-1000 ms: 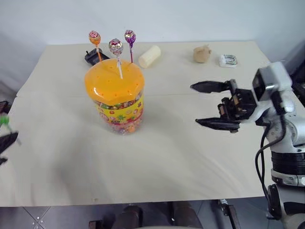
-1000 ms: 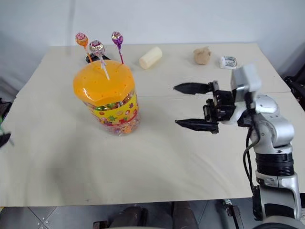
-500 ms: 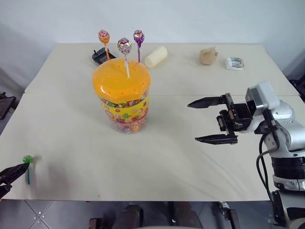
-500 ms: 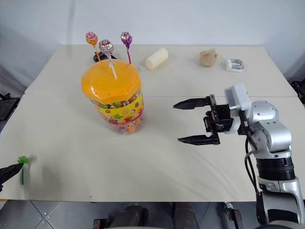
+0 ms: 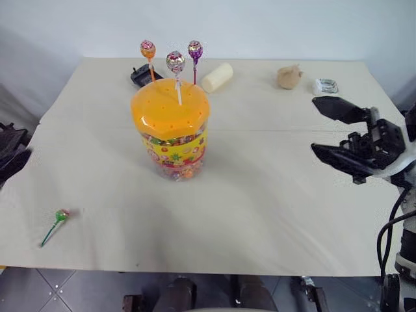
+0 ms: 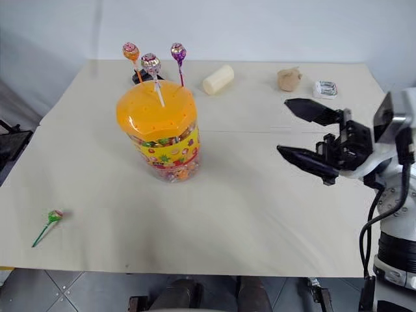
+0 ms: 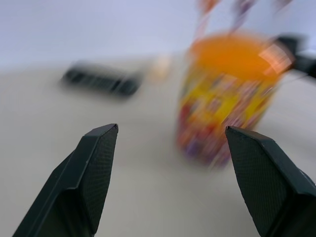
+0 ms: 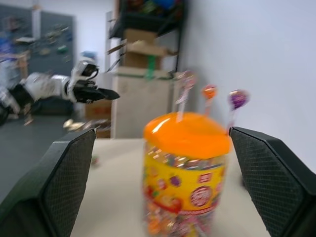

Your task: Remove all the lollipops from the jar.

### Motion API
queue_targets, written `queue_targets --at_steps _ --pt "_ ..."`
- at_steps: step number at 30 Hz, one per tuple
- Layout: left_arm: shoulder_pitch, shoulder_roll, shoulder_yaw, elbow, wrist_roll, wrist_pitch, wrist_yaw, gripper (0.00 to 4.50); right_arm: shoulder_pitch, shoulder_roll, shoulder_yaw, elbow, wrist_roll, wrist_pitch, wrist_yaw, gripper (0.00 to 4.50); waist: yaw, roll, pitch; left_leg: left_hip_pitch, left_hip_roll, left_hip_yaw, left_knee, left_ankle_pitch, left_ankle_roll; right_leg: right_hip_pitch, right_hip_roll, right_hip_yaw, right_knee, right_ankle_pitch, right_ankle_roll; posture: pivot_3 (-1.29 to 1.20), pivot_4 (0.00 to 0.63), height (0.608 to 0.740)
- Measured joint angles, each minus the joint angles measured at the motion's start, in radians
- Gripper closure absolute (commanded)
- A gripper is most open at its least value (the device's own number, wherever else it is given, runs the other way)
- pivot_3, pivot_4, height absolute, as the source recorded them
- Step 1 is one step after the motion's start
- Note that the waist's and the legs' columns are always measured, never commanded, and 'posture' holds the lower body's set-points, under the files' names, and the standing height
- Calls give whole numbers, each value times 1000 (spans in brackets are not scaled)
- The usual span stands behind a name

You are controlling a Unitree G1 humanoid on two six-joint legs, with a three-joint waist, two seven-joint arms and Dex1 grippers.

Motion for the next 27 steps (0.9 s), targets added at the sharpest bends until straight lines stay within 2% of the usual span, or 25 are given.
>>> queue_targets --at_steps 3,6,12,16,24,25,27 --pt "-302 -77 -222 57 41 -17 46 809 27 19 -18 -19 -5 -12 -53 0 -4 0 0 0 -1 1 1 1 0 -1 0 -4 2 1 0 0 150 740" --pt "-534 -164 -411 238 156 -60 88 809 52 31 -23 -33 -13 -21 -81 0 -18 0 0 0 -1 3 1 2 0 -2 1 -3 5 1 1 0 150 740" --pt "-758 -225 -555 467 280 -110 62 809 67 37 -18 -98 -12 -20 -133 0 -57 0 0 -2 -2 4 0 1 2 -7 -2 -12 4 1 1 0 150 740" --pt "-831 -258 -579 550 316 -116 50 1686 75 38 -17 -151 -6 -18 -174 0 -57 0 0 -2 -4 4 3 1 3 -5 -4 -15 4 1 2 0 150 740" --pt "-879 -280 -577 664 347 -120 26 4243 91 42 -8 -185 -2 -20 -219 0 -39 0 0 -2 -4 3 3 1 3 -5 -5 -16 5 2 2 0 150 740" --pt "-885 -284 -573 678 347 -120 29 4483 90 44 -7 -186 -3 -21 -222 0 -37 0 0 -2 -4 3 3 1 3 -5 -5 -16 5 2 2 0 150 740" --pt "-904 -292 -552 703 342 -119 35 4483 89 50 2 -186 -3 -22 -226 0 -34 -1 0 -3 -4 3 3 1 3 -5 -5 -16 5 2 2 0 150 740"
